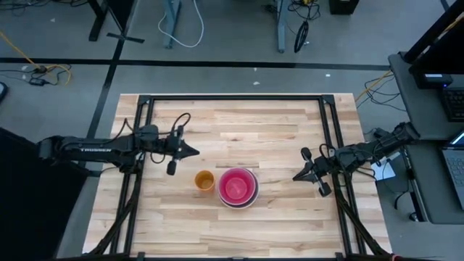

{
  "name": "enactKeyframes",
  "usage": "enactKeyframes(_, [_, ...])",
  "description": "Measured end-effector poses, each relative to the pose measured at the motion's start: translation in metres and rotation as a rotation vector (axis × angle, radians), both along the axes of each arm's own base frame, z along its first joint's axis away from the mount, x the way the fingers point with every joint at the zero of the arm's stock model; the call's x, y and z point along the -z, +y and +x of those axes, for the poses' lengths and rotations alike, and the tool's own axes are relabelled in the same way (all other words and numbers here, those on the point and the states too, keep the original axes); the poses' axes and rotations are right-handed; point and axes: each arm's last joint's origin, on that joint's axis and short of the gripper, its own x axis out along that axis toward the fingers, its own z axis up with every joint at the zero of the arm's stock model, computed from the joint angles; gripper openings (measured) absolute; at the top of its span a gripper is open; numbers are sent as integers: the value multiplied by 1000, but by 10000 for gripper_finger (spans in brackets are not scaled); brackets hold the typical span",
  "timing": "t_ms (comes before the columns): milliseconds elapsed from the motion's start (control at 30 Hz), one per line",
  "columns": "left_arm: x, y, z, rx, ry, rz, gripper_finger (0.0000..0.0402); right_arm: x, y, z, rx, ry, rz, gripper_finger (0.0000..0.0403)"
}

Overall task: Nest bowls inside each other
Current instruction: Return to Home Position

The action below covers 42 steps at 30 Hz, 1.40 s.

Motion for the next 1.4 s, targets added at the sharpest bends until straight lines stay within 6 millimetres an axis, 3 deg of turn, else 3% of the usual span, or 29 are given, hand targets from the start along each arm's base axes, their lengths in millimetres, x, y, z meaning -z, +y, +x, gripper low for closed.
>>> enactKeyframes(333, [11,-5,-32,-66,-13,-69,0,0,-4,-8,9,-13,10,0])
enactKeyframes(667, [9,-6,-54,-215,-26,-92,0,-3,-7,-9,47,-49,9,0])
enactKeyframes(1033, [37,-11,-59,-239,-71,-121,0,-3,-14,-7,114,-54,-4,0])
enactKeyframes(1400, [35,-20,-59,-161,-88,-52,0,-3,-14,-7,111,-58,-19,0])
